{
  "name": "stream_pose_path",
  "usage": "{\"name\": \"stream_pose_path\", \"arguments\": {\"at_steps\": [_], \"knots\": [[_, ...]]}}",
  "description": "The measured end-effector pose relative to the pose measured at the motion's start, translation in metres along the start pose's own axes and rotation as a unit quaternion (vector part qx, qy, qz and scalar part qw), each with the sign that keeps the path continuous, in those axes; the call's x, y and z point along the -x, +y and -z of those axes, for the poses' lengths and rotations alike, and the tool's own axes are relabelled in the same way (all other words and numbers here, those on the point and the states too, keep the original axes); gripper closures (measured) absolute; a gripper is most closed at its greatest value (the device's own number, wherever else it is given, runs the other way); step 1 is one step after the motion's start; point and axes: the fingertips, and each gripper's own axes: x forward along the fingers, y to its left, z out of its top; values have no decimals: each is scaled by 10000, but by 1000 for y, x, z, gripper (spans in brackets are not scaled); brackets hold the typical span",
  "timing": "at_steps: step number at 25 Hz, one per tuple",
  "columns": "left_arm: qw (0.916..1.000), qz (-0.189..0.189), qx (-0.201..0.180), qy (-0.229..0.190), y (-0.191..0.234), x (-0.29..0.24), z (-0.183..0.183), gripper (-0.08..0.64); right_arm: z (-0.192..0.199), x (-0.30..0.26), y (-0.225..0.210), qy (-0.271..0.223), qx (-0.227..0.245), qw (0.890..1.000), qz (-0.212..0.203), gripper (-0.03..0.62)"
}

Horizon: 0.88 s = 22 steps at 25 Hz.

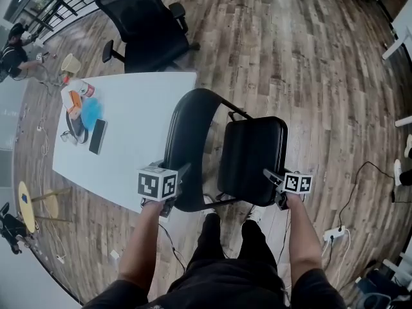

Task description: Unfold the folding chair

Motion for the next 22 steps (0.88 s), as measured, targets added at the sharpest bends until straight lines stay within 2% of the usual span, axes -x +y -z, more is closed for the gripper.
{"name": "stream_pose_path", "arguments": {"at_steps": [9,17,22], "knots": [[9994,-179,-94,263,-24,-37,13,382,5,24,-86,-188,-351,9987,-320,241],[9993,-276,-136,232,-34,-75,20,380,16,33,-171,-211,-649,9939,-869,242],[9993,-245,-111,271,-38,-104,27,380,28,31,-231,-88,-688,9940,-842,242]]}}
